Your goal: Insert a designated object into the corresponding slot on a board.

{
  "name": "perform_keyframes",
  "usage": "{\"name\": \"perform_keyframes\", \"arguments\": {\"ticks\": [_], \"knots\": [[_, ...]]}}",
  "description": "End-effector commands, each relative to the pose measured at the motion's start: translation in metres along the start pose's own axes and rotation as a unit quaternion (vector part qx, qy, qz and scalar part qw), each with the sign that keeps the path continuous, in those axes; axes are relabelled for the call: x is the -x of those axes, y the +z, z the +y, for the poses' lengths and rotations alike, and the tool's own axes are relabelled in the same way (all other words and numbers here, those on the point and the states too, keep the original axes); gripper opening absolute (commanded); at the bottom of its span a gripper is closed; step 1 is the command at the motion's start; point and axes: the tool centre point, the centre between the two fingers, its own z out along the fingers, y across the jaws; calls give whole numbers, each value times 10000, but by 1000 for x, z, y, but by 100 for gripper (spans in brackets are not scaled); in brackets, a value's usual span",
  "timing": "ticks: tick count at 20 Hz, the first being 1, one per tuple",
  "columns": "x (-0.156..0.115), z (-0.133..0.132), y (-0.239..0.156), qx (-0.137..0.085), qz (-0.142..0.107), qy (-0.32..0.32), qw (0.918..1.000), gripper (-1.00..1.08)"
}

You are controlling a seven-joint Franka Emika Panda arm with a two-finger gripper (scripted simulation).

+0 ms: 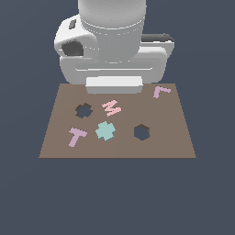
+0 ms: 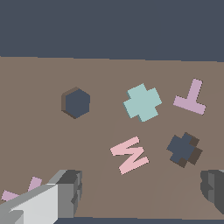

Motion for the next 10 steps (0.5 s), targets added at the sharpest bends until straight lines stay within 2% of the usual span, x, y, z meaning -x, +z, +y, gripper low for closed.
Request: {"name": "perform_keyframes", "arguments": {"ticks": [1,10], "knots": [[0,0,0,0,0,0,10000,100],[-6,5,13,-4,-1,-245,9997,100]]}}
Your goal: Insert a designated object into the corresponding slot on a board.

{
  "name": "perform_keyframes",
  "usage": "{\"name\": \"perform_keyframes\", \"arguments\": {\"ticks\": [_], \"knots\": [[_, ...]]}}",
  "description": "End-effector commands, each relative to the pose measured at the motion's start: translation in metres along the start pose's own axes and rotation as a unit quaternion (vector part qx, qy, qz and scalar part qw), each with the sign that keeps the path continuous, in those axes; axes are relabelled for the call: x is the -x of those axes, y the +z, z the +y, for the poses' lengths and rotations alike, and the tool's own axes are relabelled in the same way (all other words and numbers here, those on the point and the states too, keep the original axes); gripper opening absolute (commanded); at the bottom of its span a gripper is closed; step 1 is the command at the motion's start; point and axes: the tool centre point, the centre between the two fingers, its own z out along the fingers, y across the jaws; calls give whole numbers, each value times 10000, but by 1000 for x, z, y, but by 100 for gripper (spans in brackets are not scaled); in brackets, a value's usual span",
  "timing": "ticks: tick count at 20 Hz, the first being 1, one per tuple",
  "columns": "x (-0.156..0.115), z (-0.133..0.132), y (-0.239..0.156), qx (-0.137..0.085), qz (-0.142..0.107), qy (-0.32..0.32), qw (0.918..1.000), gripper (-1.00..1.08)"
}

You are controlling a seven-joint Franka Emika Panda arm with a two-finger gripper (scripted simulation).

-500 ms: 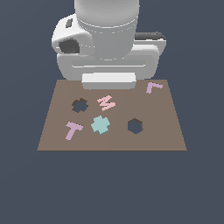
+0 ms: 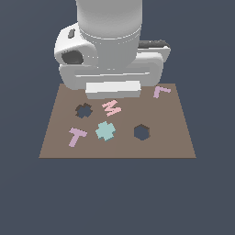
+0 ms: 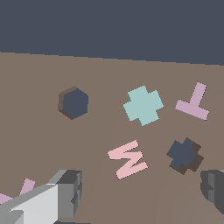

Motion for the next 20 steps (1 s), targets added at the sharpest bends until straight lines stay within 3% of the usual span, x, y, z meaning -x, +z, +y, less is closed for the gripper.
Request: {"name": "perform_keyframes", "arguments": {"ticks": [1,8,20], "knots": [[-3,3,7,-2,-4,-123,9999,100],[-17,15,38,-12,-8,-721,9974,100],[-49,30,96,-21,-15,-1817,9833,100]]}}
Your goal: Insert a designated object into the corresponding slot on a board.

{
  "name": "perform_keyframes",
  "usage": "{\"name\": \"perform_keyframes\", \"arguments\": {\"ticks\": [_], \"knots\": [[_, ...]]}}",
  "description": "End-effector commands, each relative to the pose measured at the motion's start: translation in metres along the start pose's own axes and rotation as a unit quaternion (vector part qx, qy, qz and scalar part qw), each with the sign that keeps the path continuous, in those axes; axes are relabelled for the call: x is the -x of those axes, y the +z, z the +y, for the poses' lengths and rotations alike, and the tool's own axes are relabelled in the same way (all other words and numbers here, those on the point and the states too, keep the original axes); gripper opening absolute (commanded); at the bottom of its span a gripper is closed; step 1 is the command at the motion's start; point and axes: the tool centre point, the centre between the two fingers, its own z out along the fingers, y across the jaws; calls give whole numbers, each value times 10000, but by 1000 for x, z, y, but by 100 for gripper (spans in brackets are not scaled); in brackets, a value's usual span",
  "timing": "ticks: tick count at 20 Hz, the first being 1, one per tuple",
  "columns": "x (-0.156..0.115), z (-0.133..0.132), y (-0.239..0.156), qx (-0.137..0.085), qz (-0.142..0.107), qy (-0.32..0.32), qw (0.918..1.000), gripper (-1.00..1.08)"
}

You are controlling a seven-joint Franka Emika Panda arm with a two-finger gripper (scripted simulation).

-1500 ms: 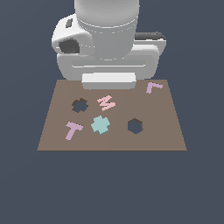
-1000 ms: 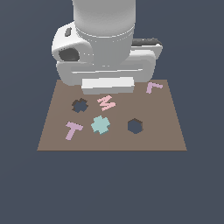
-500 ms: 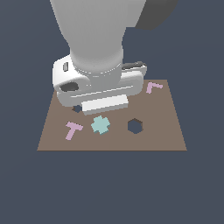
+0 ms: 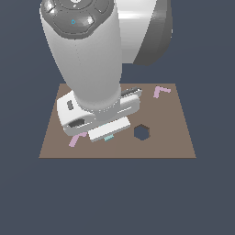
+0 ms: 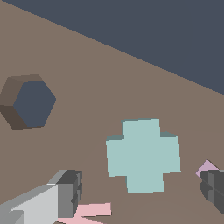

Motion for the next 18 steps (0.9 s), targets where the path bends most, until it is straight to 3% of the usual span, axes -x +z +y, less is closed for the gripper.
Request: {"name": "perform_keyframes", "arguments": {"ticks": [1,18], "knots": [[-5,3,7,2,4,-161,9999,100],[-9,6,35,3,0,-325,9995,100]]}}
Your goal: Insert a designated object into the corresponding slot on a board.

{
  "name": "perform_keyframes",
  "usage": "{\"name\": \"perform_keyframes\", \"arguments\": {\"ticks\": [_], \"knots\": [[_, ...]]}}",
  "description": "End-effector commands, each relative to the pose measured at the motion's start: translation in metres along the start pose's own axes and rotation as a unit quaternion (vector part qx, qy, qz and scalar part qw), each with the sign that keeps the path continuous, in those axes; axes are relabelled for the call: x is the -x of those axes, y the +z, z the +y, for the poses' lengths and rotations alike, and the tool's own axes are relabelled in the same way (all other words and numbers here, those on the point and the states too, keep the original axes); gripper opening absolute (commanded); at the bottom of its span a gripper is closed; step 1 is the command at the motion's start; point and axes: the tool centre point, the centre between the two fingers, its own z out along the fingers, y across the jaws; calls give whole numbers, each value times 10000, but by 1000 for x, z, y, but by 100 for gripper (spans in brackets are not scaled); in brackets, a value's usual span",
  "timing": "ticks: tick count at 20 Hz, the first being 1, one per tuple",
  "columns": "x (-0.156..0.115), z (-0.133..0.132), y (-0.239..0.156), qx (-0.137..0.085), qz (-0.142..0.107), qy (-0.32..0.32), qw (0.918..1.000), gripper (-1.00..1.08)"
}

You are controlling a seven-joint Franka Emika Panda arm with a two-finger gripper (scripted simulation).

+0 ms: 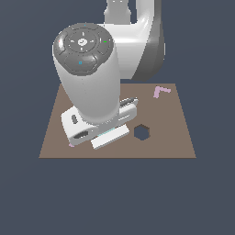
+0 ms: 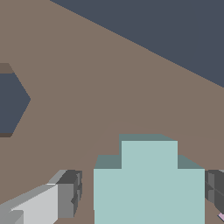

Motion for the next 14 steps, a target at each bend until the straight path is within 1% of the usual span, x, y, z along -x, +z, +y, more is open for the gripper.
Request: {"name": "perform_keyframes", "arguments": {"ticks": [1,2,14], "knots": [[0,0,3,2,3,-3,10000,100],[0,0,3,2,3,-3,10000,-100],[0,1,2,6,4,4,10000,-100]]}}
